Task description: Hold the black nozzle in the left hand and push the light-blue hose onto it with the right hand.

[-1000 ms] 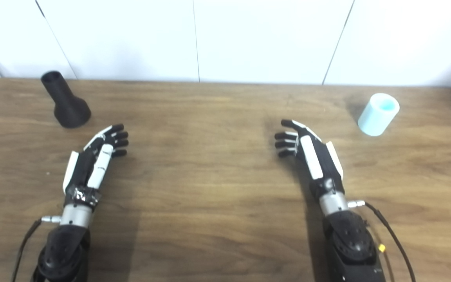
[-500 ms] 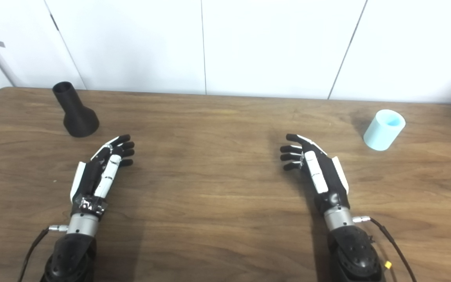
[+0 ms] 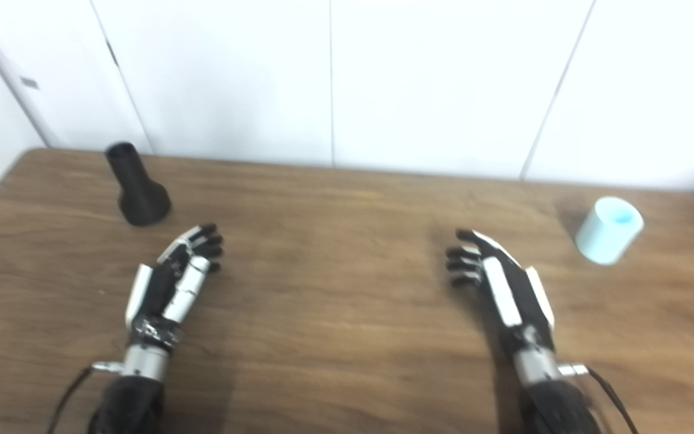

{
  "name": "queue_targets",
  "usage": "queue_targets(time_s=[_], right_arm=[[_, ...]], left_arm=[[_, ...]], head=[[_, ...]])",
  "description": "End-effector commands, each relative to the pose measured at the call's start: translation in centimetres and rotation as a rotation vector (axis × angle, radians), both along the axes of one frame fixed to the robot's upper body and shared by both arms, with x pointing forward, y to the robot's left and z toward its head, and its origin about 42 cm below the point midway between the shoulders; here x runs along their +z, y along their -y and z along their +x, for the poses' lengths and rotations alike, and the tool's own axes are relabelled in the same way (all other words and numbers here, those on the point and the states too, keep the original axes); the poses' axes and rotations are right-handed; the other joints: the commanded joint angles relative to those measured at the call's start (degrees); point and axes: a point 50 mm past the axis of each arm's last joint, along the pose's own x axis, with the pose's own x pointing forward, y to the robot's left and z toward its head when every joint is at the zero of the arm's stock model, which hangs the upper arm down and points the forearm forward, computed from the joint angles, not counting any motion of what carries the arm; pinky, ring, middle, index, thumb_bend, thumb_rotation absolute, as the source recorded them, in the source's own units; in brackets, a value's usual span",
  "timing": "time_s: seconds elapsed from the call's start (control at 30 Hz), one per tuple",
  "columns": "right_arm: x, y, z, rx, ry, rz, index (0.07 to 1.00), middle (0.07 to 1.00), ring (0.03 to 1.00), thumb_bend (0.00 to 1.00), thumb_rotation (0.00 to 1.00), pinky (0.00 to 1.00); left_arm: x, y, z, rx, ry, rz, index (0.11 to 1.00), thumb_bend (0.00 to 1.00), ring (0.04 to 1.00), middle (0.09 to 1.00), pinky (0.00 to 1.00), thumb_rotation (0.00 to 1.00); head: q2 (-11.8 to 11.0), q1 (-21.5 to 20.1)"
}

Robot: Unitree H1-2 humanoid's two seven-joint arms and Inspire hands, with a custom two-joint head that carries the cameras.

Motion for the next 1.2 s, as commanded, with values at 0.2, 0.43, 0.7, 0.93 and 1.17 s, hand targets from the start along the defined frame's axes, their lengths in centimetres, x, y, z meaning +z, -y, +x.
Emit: queue_targets(time_s=[0.2,0.43,0.7,0.93,1.17], right_arm=[[-0.6,1.2,0.1,0.004,-0.006,0.004,0.786,0.672,0.657,0.34,0.93,0.56],[-1.0,2.1,0.2,0.011,0.004,-0.008,0.775,0.673,0.645,0.33,0.91,0.55],[-1.0,2.5,0.3,0.007,0.003,-0.016,0.789,0.687,0.649,0.33,0.94,0.55],[-0.9,2.5,0.5,-0.004,-0.011,-0.007,0.786,0.700,0.665,0.31,0.92,0.56],[-0.6,2.4,0.5,0.003,-0.003,-0.010,0.786,0.694,0.663,0.29,0.91,0.56]], left_arm=[[-0.6,1.1,0.1,0.008,-0.026,0.066,0.809,0.48,0.766,0.782,0.71,0.59],[-1.0,1.8,0.2,0.011,-0.015,0.046,0.795,0.50,0.769,0.777,0.71,0.47],[-1.0,2.2,0.1,0.049,-0.009,0.039,0.806,0.54,0.759,0.783,0.68,0.38],[0.7,1.8,0.4,0.131,0.088,0.087,0.795,0.72,0.748,0.779,0.67,0.32],[4.3,-1.1,-0.2,0.303,0.119,0.159,0.784,0.80,0.744,0.771,0.70,0.21]], head=[[-1.5,2.9],[-2.8,6.3],[-3.9,8.9],[-4.1,9.9],[-4.5,10.6]])
